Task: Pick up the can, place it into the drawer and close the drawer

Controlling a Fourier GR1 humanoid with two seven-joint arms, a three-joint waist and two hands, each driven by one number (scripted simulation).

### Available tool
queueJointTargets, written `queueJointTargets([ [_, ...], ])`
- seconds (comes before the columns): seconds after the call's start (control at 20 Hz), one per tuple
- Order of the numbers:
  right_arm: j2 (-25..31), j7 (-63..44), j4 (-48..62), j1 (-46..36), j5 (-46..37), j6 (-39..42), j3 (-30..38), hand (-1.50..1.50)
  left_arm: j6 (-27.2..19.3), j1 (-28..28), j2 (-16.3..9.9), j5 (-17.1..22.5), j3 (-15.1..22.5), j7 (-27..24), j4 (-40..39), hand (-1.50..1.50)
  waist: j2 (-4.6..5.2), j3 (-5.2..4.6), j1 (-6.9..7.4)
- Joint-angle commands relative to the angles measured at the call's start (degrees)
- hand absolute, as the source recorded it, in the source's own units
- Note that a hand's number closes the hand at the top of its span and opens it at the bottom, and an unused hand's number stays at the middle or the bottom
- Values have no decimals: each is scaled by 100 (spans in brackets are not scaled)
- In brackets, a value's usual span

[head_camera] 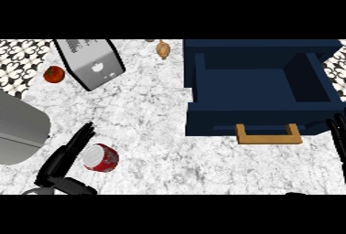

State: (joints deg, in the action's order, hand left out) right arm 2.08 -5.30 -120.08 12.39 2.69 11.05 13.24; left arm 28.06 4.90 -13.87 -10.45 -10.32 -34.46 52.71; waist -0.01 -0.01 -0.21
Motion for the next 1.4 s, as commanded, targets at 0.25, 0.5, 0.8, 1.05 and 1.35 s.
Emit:
queueJointTargets([
  [0.25,-68,235,122,104,38,99,-9,-150,-56,249,79,-6,141,-33,-267,-150,-1,1,3],
  [0.5,58,19,-131,78,238,148,247,-150,-356,607,168,-221,171,-630,-1203,-150,4,-1,-16],
  [0.8,-200,-150,-613,520,137,143,12,-150,-200,849,158,-81,230,-223,-936,-150,0,-1,-22],
  [1.05,-152,-40,-221,292,168,163,168,-150,-308,242,537,-107,584,-15,-119,-150,-6,2,13],
  [1.35,-67,30,-287,379,515,350,423,-150,-200,653,665,165,524,535,110,150,-7,2,-2],
])
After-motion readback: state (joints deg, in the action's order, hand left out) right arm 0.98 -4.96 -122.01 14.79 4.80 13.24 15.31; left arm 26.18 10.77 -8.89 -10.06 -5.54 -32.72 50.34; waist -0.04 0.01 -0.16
